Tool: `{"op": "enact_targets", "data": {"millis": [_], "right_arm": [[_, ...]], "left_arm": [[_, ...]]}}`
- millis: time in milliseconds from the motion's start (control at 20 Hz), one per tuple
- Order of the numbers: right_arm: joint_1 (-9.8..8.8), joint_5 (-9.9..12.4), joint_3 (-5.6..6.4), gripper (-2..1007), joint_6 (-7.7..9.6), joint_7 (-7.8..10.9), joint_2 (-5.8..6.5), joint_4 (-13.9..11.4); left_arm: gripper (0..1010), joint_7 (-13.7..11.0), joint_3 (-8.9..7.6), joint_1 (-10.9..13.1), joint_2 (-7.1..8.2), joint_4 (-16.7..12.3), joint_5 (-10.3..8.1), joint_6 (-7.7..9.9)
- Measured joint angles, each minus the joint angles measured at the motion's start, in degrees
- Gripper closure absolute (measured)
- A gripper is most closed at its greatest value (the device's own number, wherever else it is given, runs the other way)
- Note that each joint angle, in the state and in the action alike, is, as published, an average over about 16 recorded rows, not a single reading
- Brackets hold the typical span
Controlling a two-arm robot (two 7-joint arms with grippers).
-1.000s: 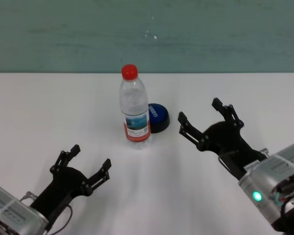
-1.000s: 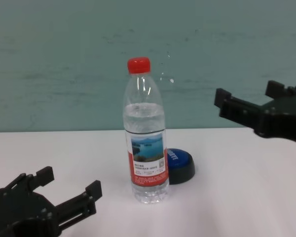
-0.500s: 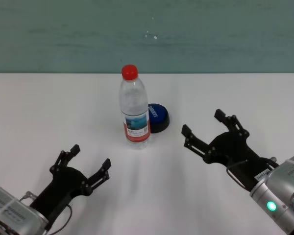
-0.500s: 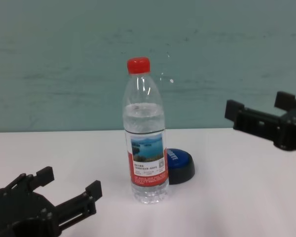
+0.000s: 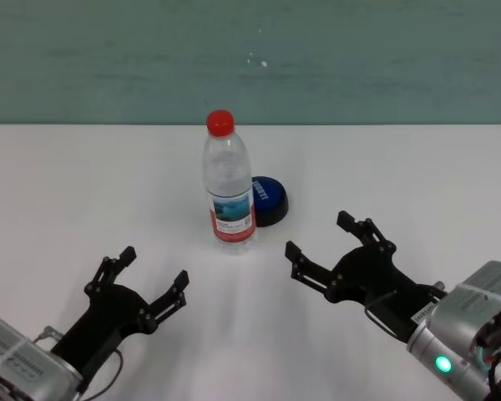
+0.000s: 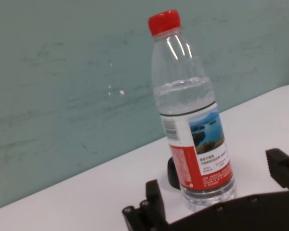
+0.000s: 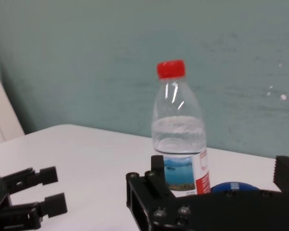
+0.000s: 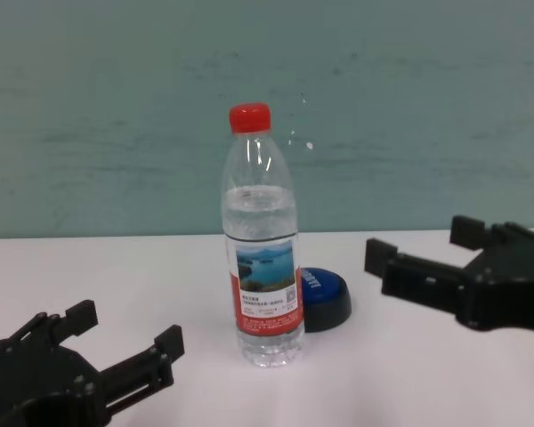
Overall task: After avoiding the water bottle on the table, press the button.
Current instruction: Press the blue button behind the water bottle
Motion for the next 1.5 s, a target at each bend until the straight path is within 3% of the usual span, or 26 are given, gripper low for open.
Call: {"op": "enact_targets", "data": {"millis": [350,750,1100,1500], "right_arm": [[1.1,-0.46,-1.85,1,-2.8,1.0,0.38,3.72],[1.59,0.13,-2.42,1,-5.89,1.63,-0.26,7.77],[1.82,0.92,-2.49,1,-6.75,1.63,-0.84,9.33],[1.82,0.81,-2.38,1,-7.07,1.2,-0.98,9.15]], "left_arm": [[10,0.0,0.0,0.0,0.0,0.0,0.0,0.0],[10,0.0,0.0,0.0,0.0,0.0,0.0,0.0],[10,0.0,0.0,0.0,0.0,0.0,0.0,0.0],[10,0.0,0.0,0.0,0.0,0.0,0.0,0.0]]}}
